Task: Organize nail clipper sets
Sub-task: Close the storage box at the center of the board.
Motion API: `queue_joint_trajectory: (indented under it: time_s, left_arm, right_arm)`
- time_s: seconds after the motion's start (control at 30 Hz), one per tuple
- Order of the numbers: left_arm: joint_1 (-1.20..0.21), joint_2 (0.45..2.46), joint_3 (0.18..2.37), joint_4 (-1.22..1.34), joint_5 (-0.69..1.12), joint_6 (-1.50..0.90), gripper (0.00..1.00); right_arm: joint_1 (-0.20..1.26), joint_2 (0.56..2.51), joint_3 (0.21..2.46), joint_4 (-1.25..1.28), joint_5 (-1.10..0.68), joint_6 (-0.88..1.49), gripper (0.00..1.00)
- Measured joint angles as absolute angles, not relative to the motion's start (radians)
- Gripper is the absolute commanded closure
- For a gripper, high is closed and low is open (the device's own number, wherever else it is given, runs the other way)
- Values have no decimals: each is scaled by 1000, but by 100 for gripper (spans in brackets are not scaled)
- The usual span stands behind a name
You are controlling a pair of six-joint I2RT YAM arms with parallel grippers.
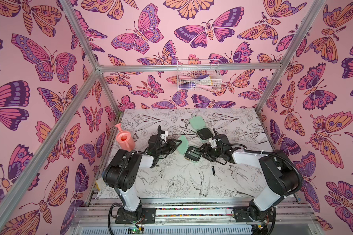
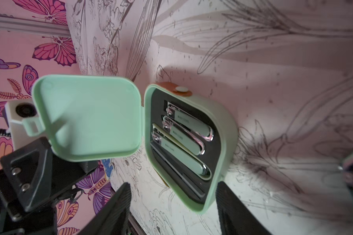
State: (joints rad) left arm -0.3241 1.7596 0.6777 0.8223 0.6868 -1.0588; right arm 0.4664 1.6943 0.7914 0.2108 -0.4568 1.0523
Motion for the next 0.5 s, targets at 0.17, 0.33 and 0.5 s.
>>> queue_joint_trajectory:
  time_s: [0.17, 0.33, 0.5]
  left_arm:
    - [-359, 1760, 688, 822, 690, -1055, 56]
    - [-372, 1760, 692, 821, 690, -1055, 56]
    - [-392, 1760, 714, 818, 696, -1055, 55]
  right_arm:
    - [466, 1703, 746, 252, -416, 1101, 31]
    - [466, 1686, 726, 266, -387, 1115, 29]
    - [466, 1674, 677, 350, -372, 1149, 19]
